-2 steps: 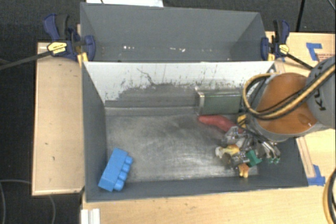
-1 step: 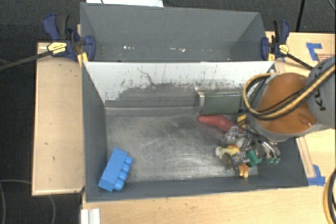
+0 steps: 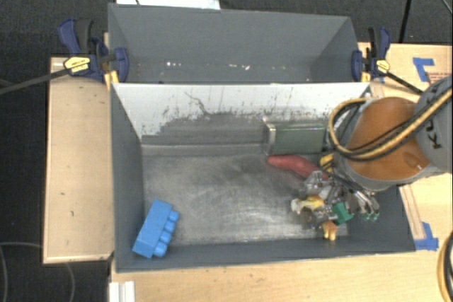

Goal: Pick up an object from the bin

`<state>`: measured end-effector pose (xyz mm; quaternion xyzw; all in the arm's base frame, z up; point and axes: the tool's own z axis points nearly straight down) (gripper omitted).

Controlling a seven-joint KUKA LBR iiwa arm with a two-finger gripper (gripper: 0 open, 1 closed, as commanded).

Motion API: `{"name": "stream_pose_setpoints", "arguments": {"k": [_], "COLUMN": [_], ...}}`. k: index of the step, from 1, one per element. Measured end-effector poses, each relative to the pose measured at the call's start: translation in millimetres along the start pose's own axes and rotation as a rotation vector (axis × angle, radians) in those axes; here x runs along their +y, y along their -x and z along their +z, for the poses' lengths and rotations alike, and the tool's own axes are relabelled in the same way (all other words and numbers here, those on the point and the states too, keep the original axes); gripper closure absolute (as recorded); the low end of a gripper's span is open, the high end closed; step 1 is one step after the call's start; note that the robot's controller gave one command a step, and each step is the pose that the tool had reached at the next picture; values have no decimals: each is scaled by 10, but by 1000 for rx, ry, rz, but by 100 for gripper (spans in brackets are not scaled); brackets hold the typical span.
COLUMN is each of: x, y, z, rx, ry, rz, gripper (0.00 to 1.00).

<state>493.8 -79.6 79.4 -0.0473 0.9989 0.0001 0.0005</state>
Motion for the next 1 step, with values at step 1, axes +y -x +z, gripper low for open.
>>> {"name": "stream_pose_setpoints", "arguments": {"k": [1], "x": [6], "y": [-12], "z": [-198], "rx": [6], "ry": [2], "rz": [0], "gripper": [100]}}
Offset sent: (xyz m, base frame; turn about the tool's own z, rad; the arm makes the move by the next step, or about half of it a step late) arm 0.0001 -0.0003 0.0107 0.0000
